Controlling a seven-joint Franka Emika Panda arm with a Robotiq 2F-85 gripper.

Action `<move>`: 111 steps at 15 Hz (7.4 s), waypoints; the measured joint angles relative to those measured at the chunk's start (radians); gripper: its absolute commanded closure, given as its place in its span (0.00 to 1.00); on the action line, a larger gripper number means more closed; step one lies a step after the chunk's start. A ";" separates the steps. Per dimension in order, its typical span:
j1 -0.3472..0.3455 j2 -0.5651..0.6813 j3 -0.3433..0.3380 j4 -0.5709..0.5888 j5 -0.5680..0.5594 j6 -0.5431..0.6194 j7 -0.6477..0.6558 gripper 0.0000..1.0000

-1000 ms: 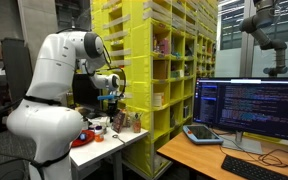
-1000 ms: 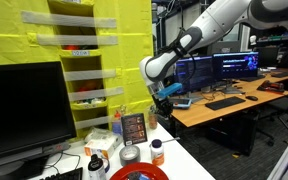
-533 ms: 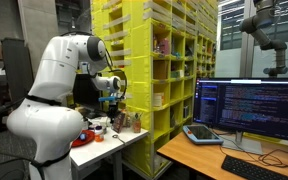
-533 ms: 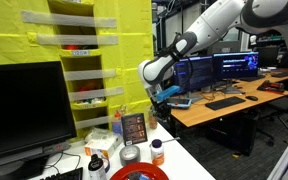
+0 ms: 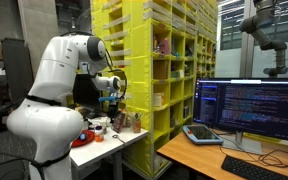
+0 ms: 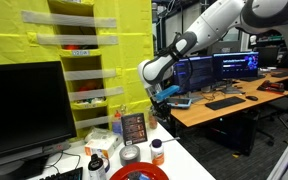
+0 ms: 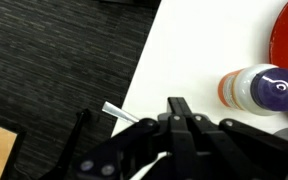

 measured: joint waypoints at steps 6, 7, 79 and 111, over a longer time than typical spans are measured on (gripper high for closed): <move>0.000 0.000 0.000 0.000 0.000 0.000 0.000 0.99; 0.000 0.000 0.000 0.000 0.000 0.000 0.000 0.99; 0.041 0.692 -0.064 0.709 0.301 -0.362 0.081 1.00; 0.347 0.847 -0.114 1.087 0.070 -0.399 0.196 1.00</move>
